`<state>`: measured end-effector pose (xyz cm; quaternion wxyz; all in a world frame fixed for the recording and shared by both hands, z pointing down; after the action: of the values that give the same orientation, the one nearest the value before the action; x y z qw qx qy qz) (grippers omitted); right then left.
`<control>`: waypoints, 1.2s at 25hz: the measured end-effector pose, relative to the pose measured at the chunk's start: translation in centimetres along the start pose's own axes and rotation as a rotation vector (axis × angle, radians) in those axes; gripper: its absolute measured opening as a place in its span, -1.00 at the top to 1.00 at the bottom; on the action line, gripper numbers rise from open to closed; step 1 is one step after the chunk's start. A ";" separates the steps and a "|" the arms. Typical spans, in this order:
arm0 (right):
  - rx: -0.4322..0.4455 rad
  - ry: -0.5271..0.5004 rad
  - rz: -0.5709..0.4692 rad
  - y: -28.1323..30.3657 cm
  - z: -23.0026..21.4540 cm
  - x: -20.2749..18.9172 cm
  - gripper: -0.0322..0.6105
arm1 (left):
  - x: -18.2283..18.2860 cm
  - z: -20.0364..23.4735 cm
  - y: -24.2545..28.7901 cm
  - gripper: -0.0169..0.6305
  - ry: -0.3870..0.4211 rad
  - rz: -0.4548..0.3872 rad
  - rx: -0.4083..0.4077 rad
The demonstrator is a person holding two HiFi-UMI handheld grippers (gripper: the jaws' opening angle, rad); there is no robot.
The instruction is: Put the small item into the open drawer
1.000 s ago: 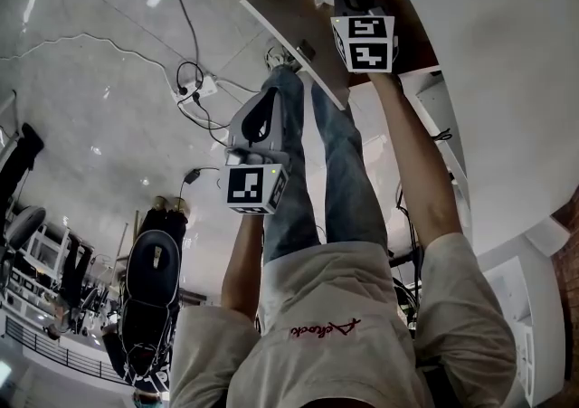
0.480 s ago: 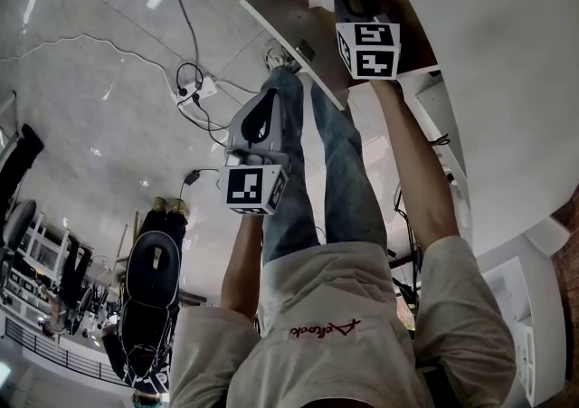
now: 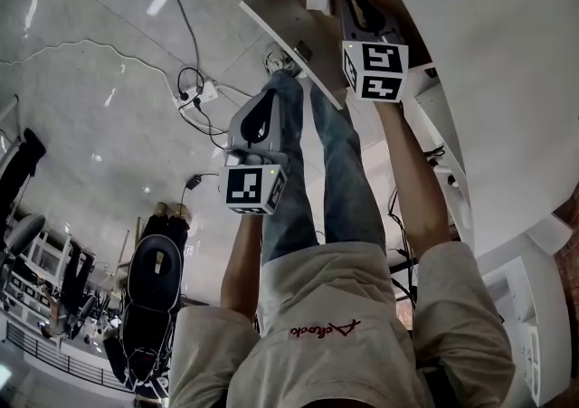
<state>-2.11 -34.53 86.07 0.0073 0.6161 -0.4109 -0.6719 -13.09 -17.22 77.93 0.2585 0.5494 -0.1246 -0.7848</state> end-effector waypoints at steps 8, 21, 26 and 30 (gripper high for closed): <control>0.035 0.018 -0.061 -2.3 1.0 1.3 0.86 | 0.2 -0.4 0.1 0.92 0.011 -0.004 -0.018; 0.061 -0.032 -0.163 -6.7 3.2 6.2 0.86 | 4.6 -1.0 -0.5 0.92 0.052 -0.070 -0.040; 0.061 -0.038 -0.205 -9.3 3.7 9.3 0.86 | 8.5 -1.5 -0.7 0.92 0.087 -0.124 -0.052; 0.070 -0.034 -0.233 -11.3 4.5 11.4 0.86 | 11.1 -1.8 -1.2 0.92 0.113 -0.160 -0.053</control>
<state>-3.01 -30.50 69.94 -0.0991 0.6480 -0.3598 -0.6639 -14.64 -22.09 67.80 0.2161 0.5937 -0.0446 -0.7738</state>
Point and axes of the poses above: the fingertips, and each gripper's own axes: y forward along the fingers, z to its left, x out of its top, the point moved 1 cm from there along -y, backward along the fingers, and after that the axes turned 11 degrees about -z, right-handed, at the moved point
